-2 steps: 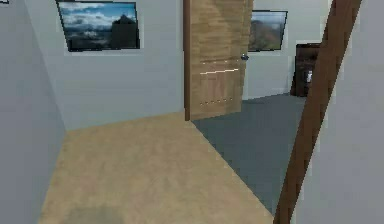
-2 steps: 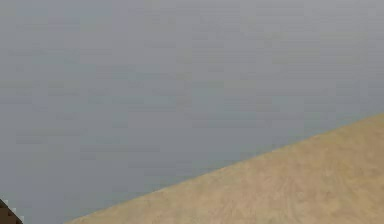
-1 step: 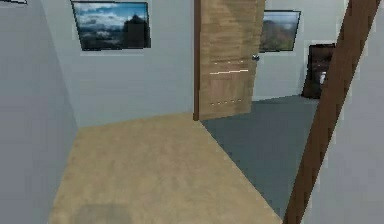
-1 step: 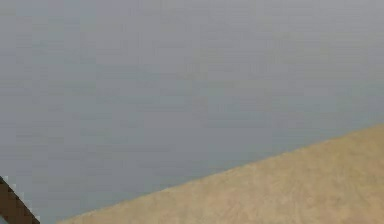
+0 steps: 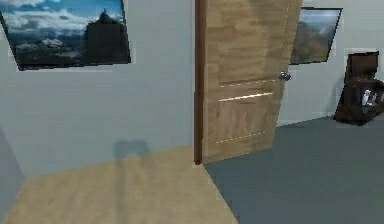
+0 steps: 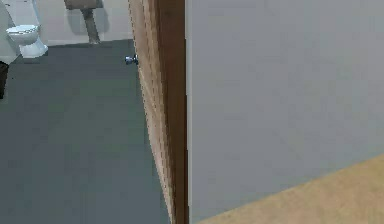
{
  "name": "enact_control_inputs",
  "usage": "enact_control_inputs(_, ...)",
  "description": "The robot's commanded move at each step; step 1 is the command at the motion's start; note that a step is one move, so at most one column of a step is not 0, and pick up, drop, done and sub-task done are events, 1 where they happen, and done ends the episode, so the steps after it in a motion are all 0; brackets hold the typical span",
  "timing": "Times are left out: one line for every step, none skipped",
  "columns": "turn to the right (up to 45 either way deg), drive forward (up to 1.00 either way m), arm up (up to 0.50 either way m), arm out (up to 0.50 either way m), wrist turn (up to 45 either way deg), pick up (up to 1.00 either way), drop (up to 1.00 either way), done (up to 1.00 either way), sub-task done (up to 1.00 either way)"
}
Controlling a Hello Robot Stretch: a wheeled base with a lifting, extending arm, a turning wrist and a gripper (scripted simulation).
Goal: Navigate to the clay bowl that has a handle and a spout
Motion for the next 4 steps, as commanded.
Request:
enact_control_inputs(-3.0, 0.00, 0.00, 0.00, 0.0, 0.00, 0.00, 0.00, 0.00)
enact_control_inputs(0.0, 0.10, 0.00, 0.00, 0.0, 0.00, 0.00, 0.00, 0.00)
enact_control_inputs(30.0, 0.00, 0.00, 0.00, 0.0, 0.00, 0.00, 0.00, 0.00)
enact_control_inputs(0.0, 0.40, 0.00, 0.00, 0.0, 0.00, 0.00, 0.00, 0.00)
